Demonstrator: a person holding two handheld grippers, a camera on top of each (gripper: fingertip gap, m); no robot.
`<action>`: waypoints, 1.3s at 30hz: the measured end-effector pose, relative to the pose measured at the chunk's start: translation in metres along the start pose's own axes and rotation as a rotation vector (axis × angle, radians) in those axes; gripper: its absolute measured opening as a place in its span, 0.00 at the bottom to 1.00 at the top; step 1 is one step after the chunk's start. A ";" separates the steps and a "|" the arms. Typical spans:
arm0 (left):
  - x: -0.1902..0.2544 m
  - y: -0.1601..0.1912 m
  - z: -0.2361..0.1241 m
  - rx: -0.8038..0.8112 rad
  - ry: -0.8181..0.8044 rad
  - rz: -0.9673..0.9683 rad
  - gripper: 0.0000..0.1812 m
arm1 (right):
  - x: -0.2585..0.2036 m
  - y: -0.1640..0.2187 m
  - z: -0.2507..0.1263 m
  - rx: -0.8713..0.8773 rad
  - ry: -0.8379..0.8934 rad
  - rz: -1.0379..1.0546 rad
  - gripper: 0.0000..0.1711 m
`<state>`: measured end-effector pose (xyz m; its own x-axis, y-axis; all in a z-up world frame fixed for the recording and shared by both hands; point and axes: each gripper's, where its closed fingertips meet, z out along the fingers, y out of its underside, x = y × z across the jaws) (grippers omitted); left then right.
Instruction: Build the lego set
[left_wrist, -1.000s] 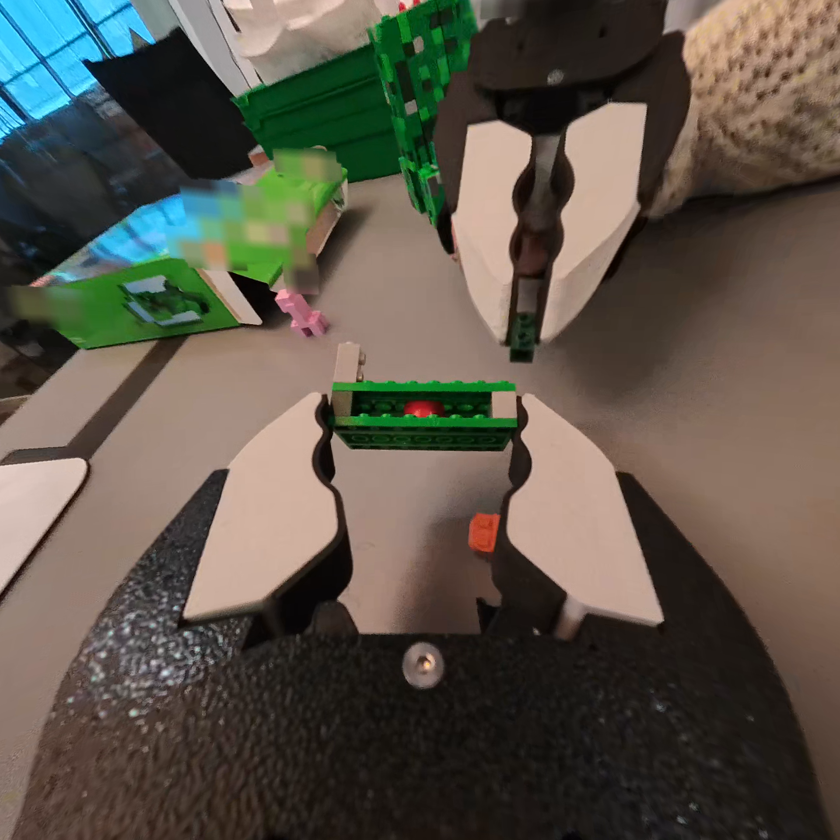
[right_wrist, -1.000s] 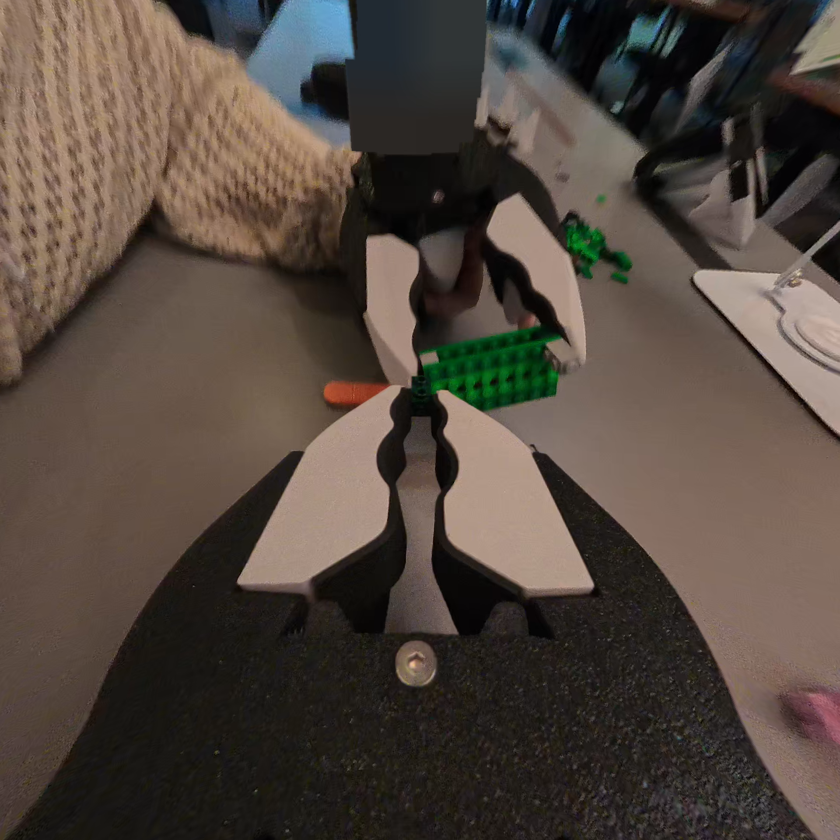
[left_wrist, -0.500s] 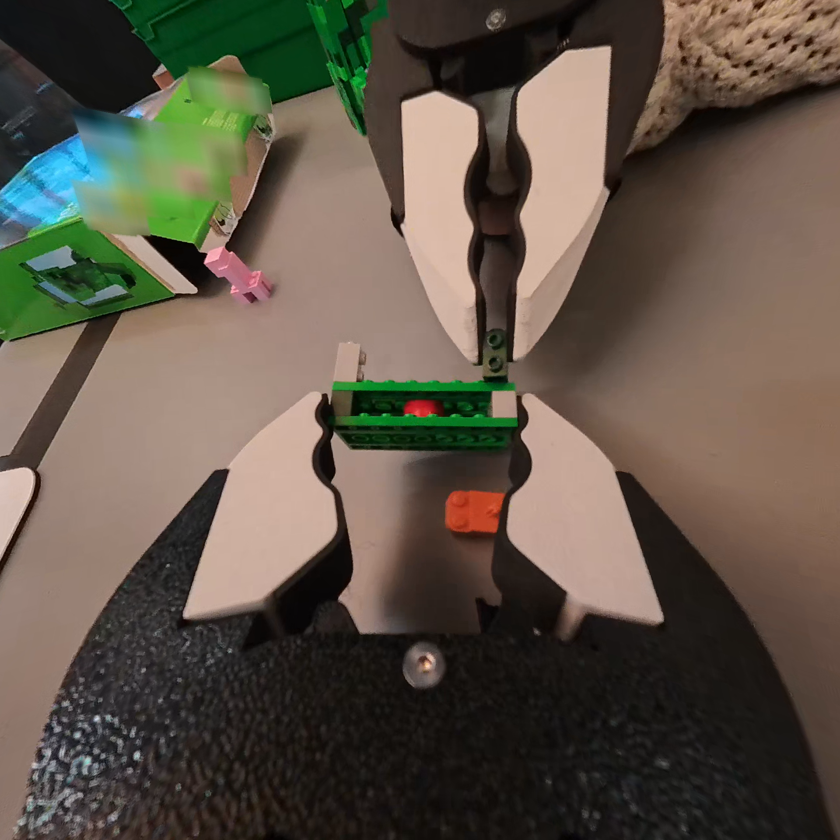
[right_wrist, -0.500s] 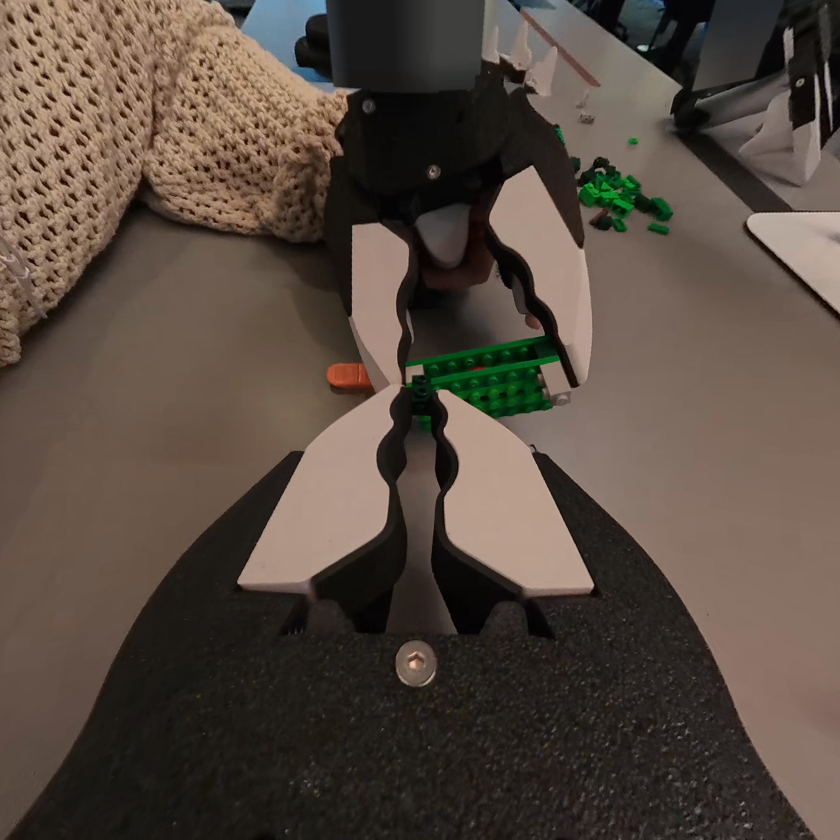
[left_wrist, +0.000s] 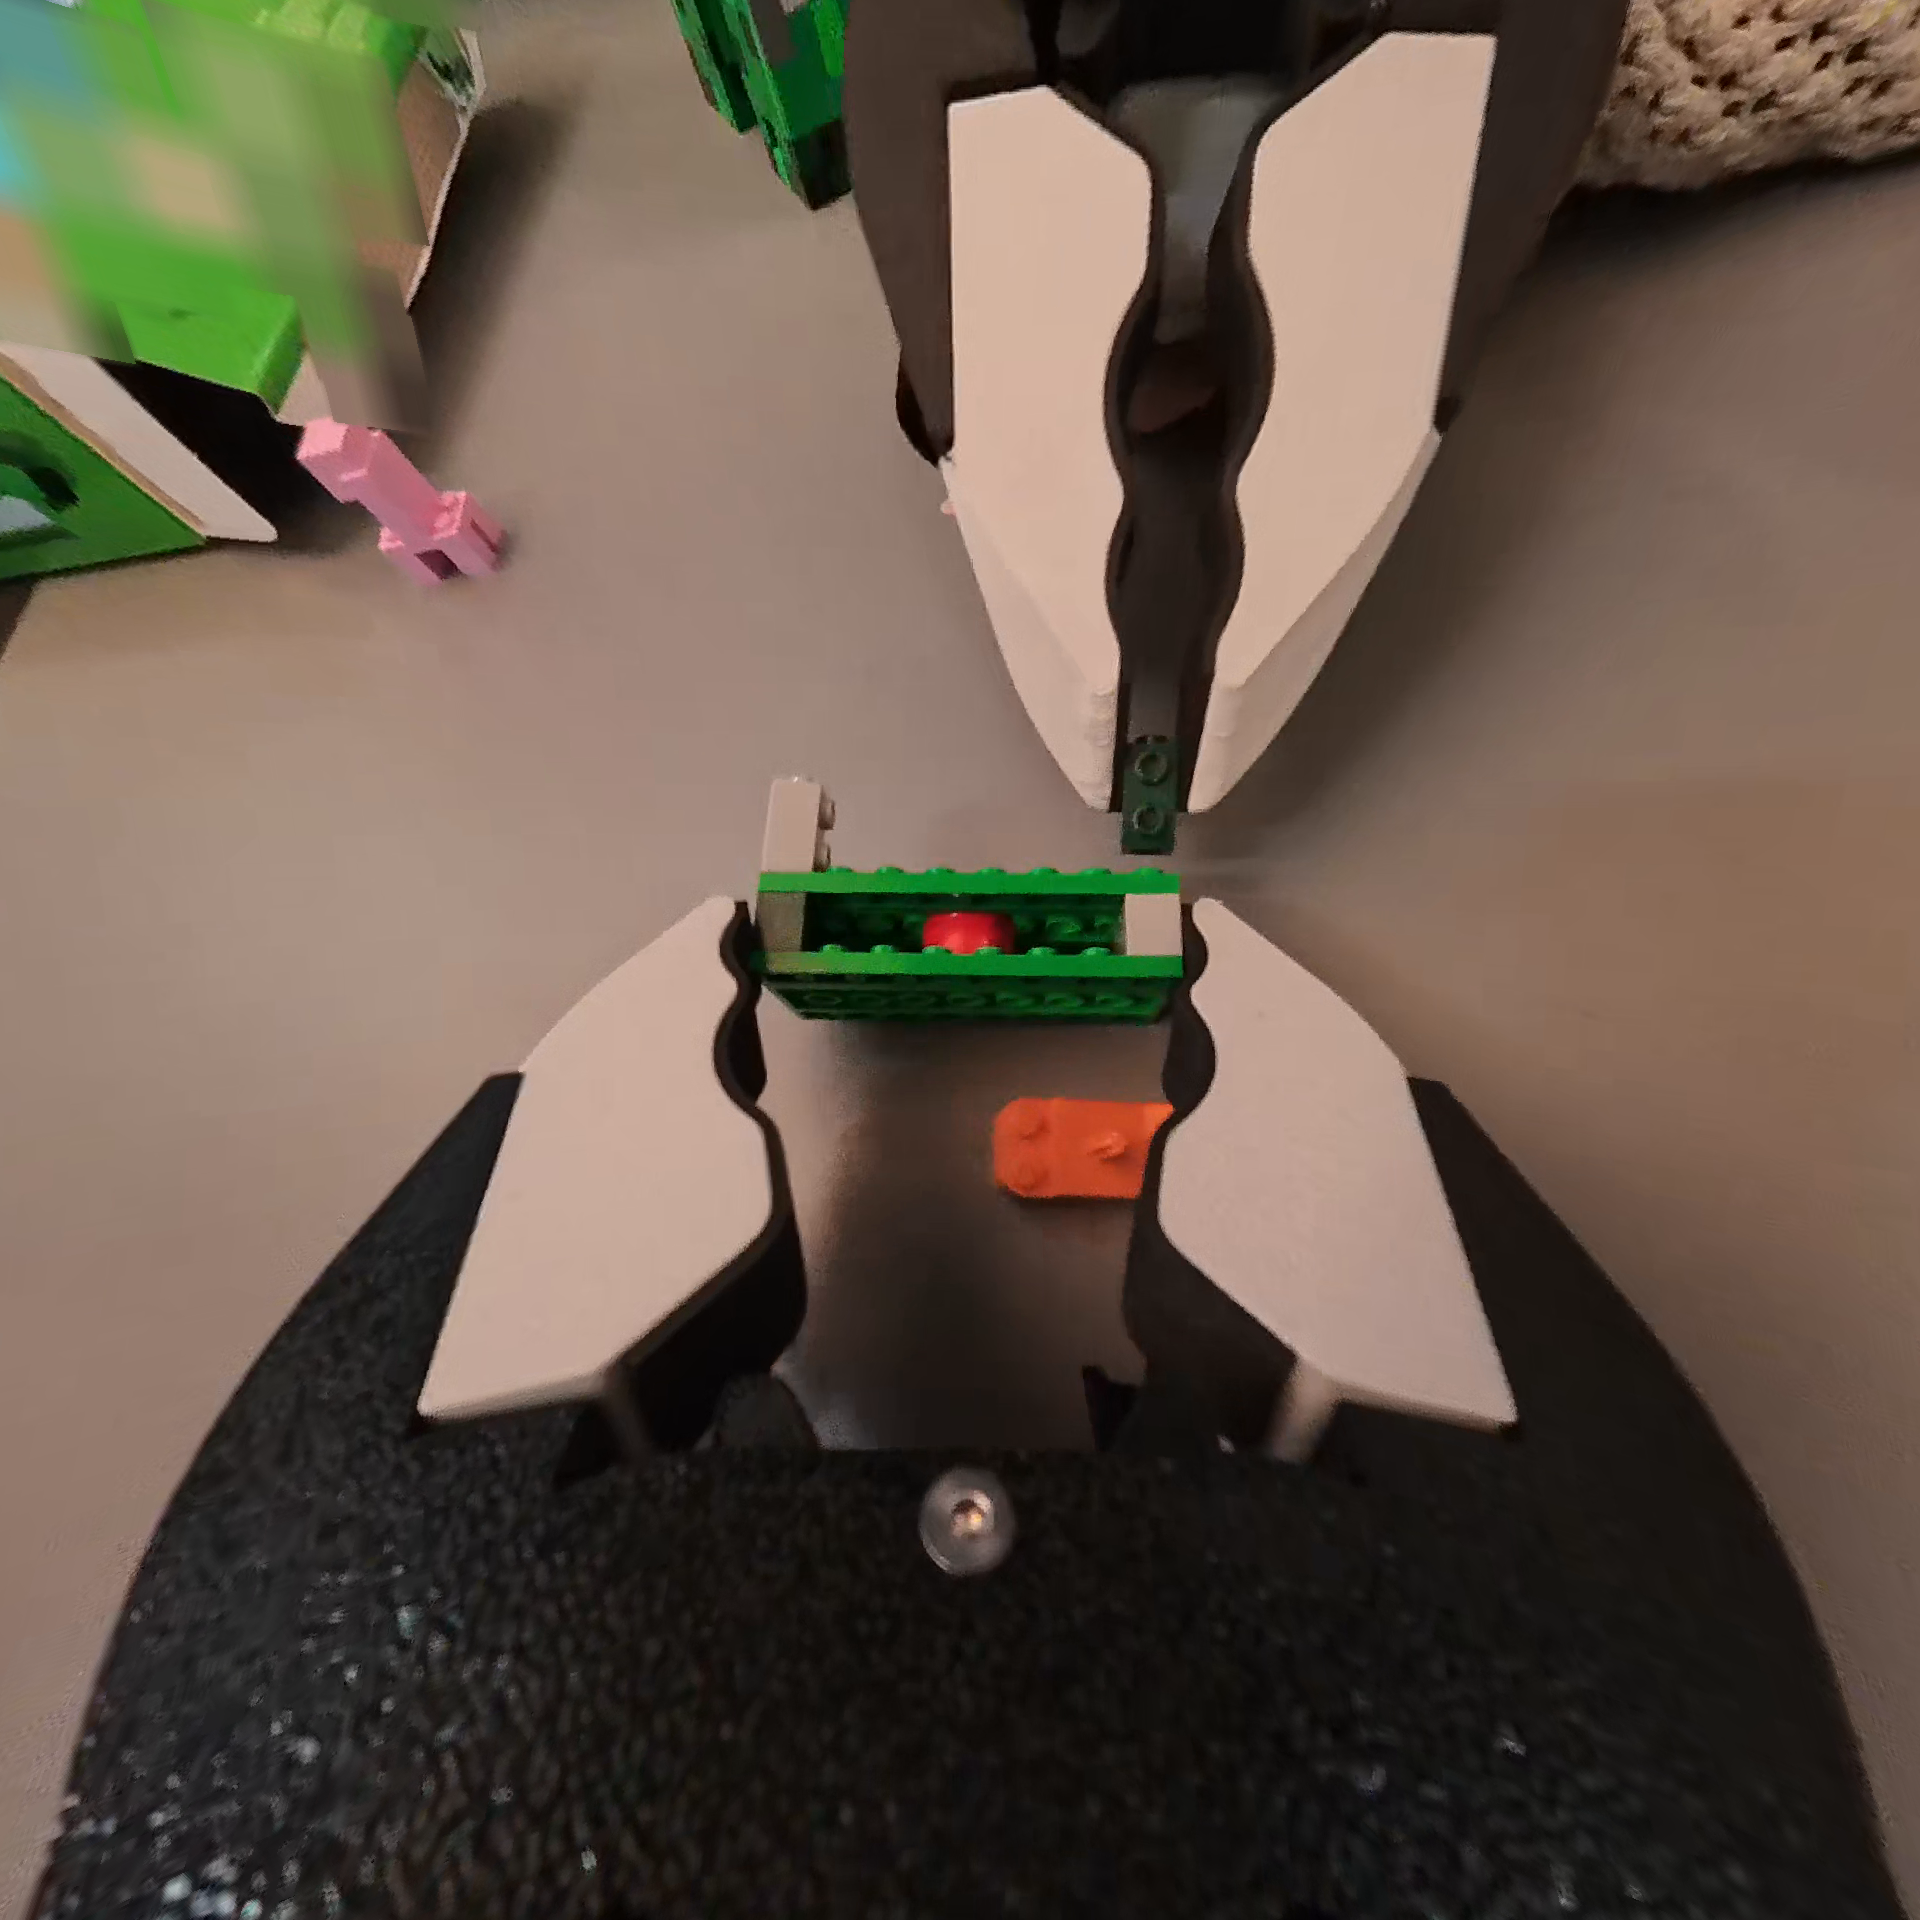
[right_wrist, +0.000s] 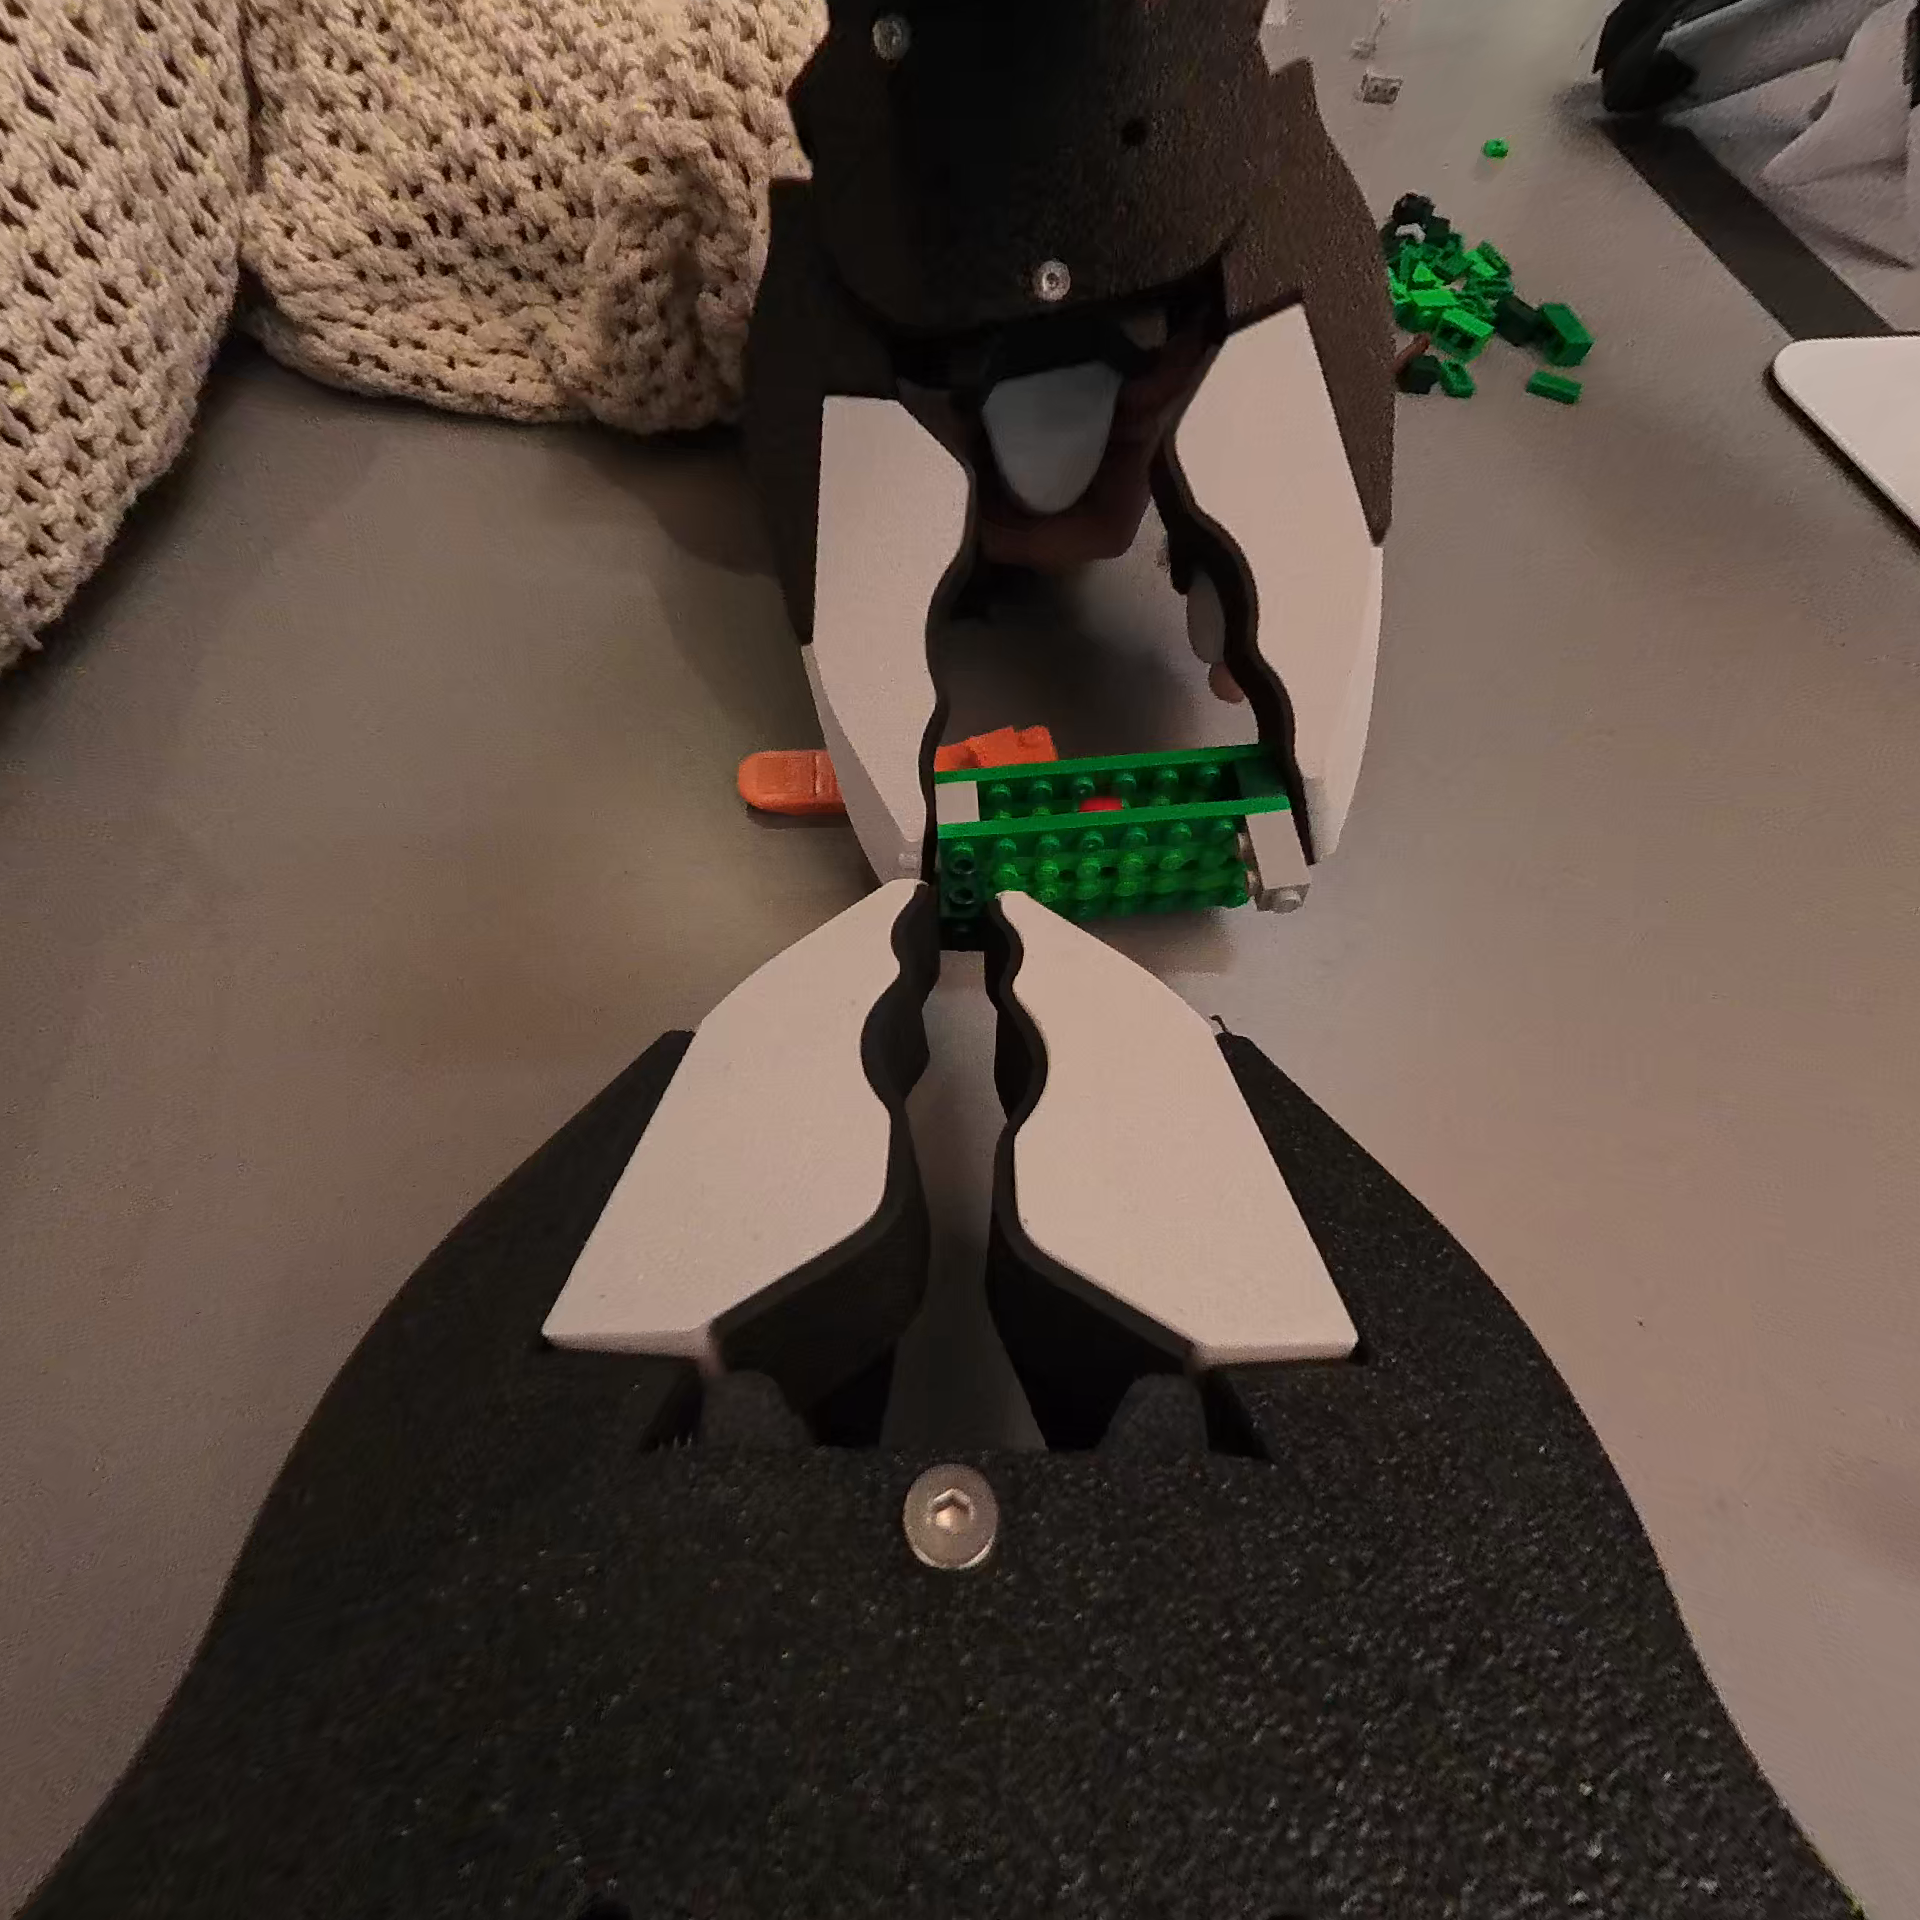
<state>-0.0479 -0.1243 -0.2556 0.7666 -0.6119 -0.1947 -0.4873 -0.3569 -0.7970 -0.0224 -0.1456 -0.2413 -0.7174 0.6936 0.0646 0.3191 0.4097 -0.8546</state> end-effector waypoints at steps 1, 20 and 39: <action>0.000 0.000 0.000 -0.001 0.001 -0.001 0.42 | 0.001 0.000 0.000 0.004 0.003 0.006 0.04; 0.001 -0.021 -0.011 0.167 -0.102 0.131 0.42 | -0.005 -0.020 -0.007 0.147 0.030 -0.053 0.05; 0.004 -0.022 -0.011 0.172 -0.086 0.136 0.42 | -0.009 -0.017 -0.003 0.116 0.062 -0.153 0.05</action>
<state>-0.0387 -0.1273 -0.2325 0.7351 -0.5811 -0.3492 -0.5160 -0.1454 -0.8442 -0.0190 -0.1572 -0.2257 -0.7110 0.6656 0.2266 0.1338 0.4445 -0.8857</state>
